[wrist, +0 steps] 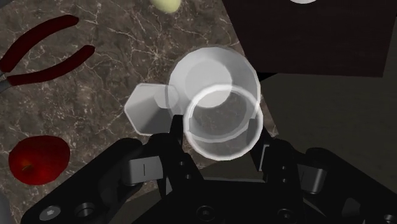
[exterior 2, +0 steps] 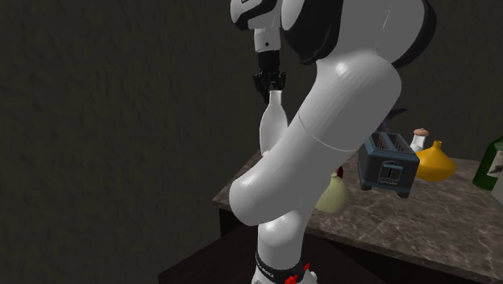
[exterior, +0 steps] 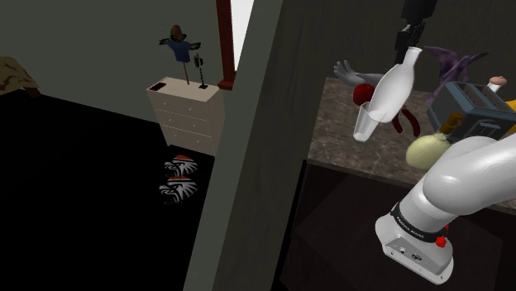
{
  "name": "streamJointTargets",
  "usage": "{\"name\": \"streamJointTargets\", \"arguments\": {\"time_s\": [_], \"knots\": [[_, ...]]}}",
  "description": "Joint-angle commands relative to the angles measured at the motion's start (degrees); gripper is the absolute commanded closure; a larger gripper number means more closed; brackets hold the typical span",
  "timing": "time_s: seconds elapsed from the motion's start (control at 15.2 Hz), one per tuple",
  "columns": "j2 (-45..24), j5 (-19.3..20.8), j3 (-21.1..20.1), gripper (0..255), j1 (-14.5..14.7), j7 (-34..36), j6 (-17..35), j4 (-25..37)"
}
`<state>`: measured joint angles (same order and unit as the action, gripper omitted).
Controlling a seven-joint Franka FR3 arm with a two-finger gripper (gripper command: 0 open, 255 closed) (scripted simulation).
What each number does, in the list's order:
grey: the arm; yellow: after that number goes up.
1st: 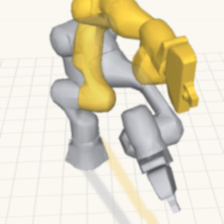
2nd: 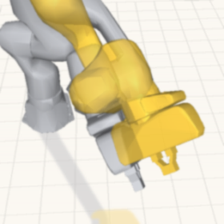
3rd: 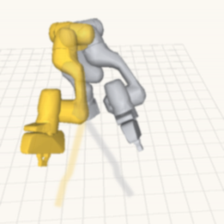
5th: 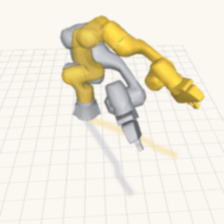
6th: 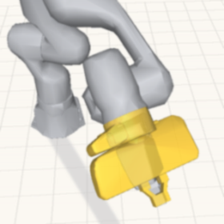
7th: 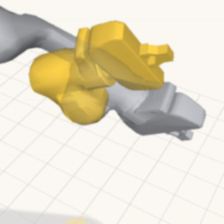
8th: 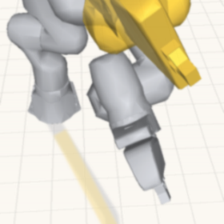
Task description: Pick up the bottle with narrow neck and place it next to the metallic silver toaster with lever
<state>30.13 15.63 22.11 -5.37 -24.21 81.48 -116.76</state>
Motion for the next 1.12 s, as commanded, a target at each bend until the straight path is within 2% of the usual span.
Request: {"name": "streamJointTargets", "arguments": {"time_s": [0.0, 1.06], "knots": [[-0.3, -0.2, -0.3, 255, 0.1, -0.1, -1.4, 1.7], [-5.9, -1.5, -0.7, 255, 0.9, -2.7, -13.2, 19.1]]}}
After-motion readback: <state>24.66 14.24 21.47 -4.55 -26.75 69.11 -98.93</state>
